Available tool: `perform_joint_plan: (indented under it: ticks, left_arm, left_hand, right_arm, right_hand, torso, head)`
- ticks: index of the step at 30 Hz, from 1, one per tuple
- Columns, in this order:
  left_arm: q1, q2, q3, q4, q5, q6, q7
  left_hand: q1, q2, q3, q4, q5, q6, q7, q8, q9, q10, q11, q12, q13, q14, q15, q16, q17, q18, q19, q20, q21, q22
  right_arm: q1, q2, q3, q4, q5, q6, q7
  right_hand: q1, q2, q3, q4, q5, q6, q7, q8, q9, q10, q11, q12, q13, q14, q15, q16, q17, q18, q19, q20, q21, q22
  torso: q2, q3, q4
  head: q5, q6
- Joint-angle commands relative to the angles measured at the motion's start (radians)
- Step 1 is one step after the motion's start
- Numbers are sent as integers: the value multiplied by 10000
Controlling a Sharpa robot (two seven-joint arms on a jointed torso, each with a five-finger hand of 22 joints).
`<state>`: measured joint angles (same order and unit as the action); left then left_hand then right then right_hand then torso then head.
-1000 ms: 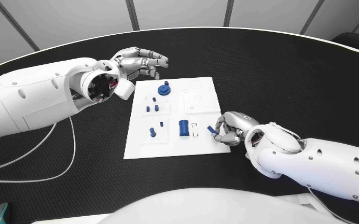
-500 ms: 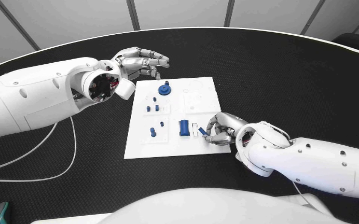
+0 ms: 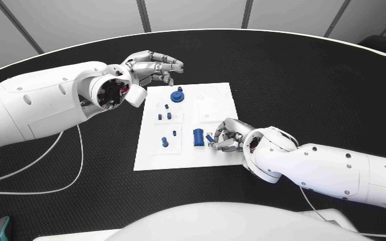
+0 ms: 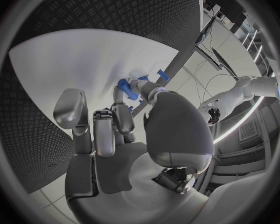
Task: Assemble the parts on the task board
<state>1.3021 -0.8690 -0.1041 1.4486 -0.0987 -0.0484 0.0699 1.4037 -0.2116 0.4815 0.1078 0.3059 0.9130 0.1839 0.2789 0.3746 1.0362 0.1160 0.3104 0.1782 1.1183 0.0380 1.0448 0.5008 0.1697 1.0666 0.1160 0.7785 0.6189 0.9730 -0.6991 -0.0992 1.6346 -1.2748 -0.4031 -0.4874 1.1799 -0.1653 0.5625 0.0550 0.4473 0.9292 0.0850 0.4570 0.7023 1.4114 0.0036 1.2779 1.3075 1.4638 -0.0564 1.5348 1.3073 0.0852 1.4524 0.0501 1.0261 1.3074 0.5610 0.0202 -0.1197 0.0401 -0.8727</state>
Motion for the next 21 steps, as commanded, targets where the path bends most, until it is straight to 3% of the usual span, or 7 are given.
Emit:
perform_joint_plan:
  ticks: [1,21]
  left_arm:
    - [0,9,0,-6,0,3,-4]
    - [0,42,0,-35,0,47,-35]
  left_hand:
    - [-17,61,3,82,30,-53,9,24,-9,-62,-2,32,-17,-58,-26,33,-8,145,18,52,-36,-9]
    - [-10,57,2,84,29,-59,12,25,-11,-68,2,35,-18,-63,-23,32,-11,144,19,54,-41,-12]
  right_arm:
    - [3,80,17,-24,13,-19,18]
    - [28,124,60,-185,492,387,-211]
  right_hand:
    - [-112,19,385,-352,52,18,-54,35,7,60,-11,63,604,913,-62,-3,1910,26,44,-60,-20,1446]
    - [-844,34,336,43,198,139,-132,50,11,95,-74,73,612,914,-112,-5,1909,26,65,-102,-66,1435]
  torso:
    - [-4,10,-5]
    - [-22,10,-10]
  head:
    - [10,1]
    - [3,1]
